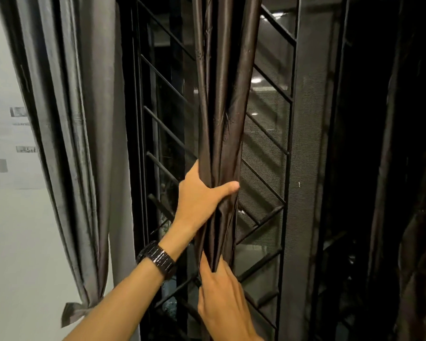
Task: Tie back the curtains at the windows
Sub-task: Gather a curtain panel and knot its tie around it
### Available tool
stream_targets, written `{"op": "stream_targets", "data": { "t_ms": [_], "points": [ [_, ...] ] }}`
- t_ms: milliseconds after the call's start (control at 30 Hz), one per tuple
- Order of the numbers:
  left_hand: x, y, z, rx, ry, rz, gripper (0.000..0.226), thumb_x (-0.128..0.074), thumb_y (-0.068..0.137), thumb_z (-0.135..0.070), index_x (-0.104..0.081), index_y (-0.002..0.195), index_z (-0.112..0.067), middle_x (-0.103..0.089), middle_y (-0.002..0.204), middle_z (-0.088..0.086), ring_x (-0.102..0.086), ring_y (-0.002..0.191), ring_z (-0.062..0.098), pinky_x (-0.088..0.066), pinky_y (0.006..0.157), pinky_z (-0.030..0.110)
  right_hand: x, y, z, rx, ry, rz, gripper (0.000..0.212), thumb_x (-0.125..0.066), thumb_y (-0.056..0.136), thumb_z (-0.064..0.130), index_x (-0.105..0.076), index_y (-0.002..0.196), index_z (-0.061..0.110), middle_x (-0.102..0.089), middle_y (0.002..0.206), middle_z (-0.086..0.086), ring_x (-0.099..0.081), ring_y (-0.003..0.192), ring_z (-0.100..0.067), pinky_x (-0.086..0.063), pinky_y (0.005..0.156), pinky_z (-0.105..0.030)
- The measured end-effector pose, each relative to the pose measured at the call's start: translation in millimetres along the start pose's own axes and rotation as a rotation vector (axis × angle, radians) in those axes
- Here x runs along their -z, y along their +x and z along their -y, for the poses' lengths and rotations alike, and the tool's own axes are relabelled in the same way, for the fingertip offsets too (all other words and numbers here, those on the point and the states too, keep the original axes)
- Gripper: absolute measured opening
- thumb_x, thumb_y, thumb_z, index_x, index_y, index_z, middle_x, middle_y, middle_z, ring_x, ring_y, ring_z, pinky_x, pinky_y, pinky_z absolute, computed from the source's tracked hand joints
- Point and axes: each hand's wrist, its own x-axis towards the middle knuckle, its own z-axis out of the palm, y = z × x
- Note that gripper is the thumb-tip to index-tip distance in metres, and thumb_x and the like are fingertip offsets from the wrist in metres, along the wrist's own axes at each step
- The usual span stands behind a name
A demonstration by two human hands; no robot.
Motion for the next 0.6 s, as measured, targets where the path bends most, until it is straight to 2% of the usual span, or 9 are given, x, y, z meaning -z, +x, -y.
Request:
{"op": "stream_targets", "data": {
  "t_ms": [67,133,200,300,367,400,467,533,600],
  "points": [
    [-1,5,2,-0.009,0.060,-0.109,0.038,-0.086,0.081,-0.019,-0.071,0.115,-0.025,-0.075,0.107,-0.011,-0.071,0.101,0.005,-0.059,0.094,0.029,5,0,5,0.020,-0.023,-0.017,0.092,-0.074,0.082,0.018,-0.023,0.158,0.013,-0.049,0.145,-0.016,-0.060,0.124,-0.025,-0.055,0.098,-0.029],
    [1,8,2,-0.032,0.087,-0.151,0.025,-0.078,0.087,-0.009,-0.070,0.095,-0.032,-0.075,0.096,-0.010,-0.072,0.092,0.006,-0.060,0.086,0.028,15,-1,9,0.053,0.002,0.069,0.077,-0.056,0.098,0.022,-0.013,0.161,0.017,-0.026,0.161,-0.015,-0.038,0.144,-0.028,-0.042,0.115,-0.037],
    [5,10,2,-0.044,0.114,-0.141,0.030,-0.076,0.087,-0.005,-0.067,0.086,-0.034,-0.075,0.089,-0.011,-0.072,0.086,0.004,-0.058,0.079,0.023,36,-5,3,0.182,0.103,0.080,0.067,-0.050,0.101,0.036,-0.022,0.160,0.021,-0.023,0.161,-0.013,-0.031,0.146,-0.027,-0.036,0.117,-0.037],
    [11,18,5,-0.032,0.132,-0.105,0.017,-0.080,0.081,-0.006,-0.076,0.094,-0.017,-0.077,0.090,-0.007,-0.074,0.088,0.007,-0.060,0.082,0.026,75,9,-10,0.327,0.550,-0.307,0.048,-0.060,0.089,0.038,-0.065,0.132,0.018,-0.052,0.135,-0.009,-0.054,0.122,-0.017,-0.046,0.100,-0.027],
    [16,20,5,0.019,0.079,-0.041,0.035,-0.083,0.073,-0.018,-0.076,0.107,-0.010,-0.079,0.102,0.001,-0.075,0.098,0.014,-0.062,0.090,0.036,95,44,-30,0.183,0.812,-0.691,0.025,-0.056,0.090,0.023,-0.071,0.108,0.014,-0.059,0.114,-0.009,-0.059,0.104,-0.015,-0.045,0.083,-0.023],
    [19,22,7,0.050,0.039,-0.006,0.048,-0.085,0.070,-0.021,-0.072,0.115,-0.009,-0.077,0.111,0.003,-0.074,0.103,0.016,-0.061,0.094,0.039,109,69,-39,0.022,0.931,-0.768,0.020,-0.052,0.093,0.019,-0.069,0.105,0.017,-0.060,0.111,-0.008,-0.058,0.100,-0.011,-0.044,0.080,-0.023],
    [22,23,6,0.105,-0.030,0.051,0.059,-0.088,0.072,-0.017,-0.060,0.124,-0.008,-0.071,0.120,0.006,-0.071,0.110,0.018,-0.058,0.096,0.037,137,116,-51,-0.249,1.086,-0.597,0.027,-0.045,0.100,0.008,-0.068,0.110,0.018,-0.066,0.108,-0.001,-0.060,0.096,-0.008,-0.047,0.075,-0.024],
    [24,23,3,0.129,-0.055,0.083,0.058,-0.089,0.075,-0.010,-0.054,0.122,-0.012,-0.067,0.122,0.007,-0.068,0.111,0.019,-0.056,0.092,0.030,151,141,-53,-0.275,1.161,-0.235,0.033,-0.040,0.101,-0.002,-0.069,0.113,0.010,-0.075,0.100,-0.004,-0.070,0.085,-0.012,-0.055,0.068,-0.026],
    [26,24,3,0.124,-0.053,0.097,0.052,-0.087,0.078,-0.004,-0.052,0.115,-0.018,-0.066,0.121,0.007,-0.067,0.110,0.017,-0.054,0.087,0.025,164,146,-42,-0.228,1.226,0.007,0.028,-0.044,0.103,0.001,-0.069,0.112,0.007,-0.078,0.100,-0.010,-0.075,0.088,-0.019,-0.062,0.075,-0.033]
  ]
}}
